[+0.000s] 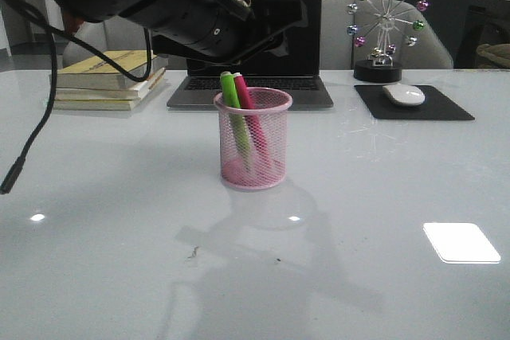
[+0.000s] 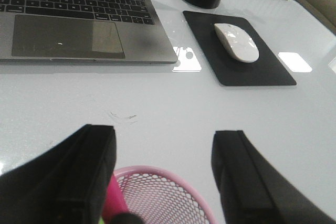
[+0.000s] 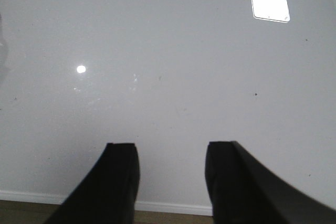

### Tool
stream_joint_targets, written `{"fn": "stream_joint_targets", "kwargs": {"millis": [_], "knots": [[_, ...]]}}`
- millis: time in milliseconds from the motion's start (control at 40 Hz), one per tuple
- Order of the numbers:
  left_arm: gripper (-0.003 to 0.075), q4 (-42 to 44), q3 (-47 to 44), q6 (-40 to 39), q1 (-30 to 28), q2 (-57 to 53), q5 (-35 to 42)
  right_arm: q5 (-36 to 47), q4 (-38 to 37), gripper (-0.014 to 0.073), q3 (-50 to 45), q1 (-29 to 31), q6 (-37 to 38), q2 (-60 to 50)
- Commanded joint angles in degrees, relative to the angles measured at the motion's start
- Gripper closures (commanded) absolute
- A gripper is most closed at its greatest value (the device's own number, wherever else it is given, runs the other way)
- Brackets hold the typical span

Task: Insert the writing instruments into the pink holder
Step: 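Raise the left gripper away from the holder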

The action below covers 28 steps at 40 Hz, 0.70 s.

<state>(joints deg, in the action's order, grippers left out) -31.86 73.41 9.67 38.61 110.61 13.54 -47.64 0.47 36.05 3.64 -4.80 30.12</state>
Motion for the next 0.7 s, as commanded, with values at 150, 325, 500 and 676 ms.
{"fn": "stream_joint_targets", "kwargs": {"millis": [150, 325, 500, 676], "knots": [[0.0243, 9.94, 1.65, 3.24, -6.06, -11.82, -7.49, 4.19, -0.77, 0.0179, 1.57, 0.37, -0.09, 0.09], [0.0243, 13.60, 1.65, 3.24, -14.53, -21.47, -17.12, 4.19, -0.77, 0.0179, 1.57, 0.37, -0.09, 0.09], [0.0242, 16.91, 1.65, 3.24, -25.61, -31.42, -28.64, 4.66, -0.77, 0.0179, 1.57, 0.37, -0.09, 0.09], [0.0243, 18.13, 1.65, 3.24, -37.71, -40.68, -38.42, 4.95, -0.77, 0.0179, 1.57, 0.37, -0.09, 0.09]]}}
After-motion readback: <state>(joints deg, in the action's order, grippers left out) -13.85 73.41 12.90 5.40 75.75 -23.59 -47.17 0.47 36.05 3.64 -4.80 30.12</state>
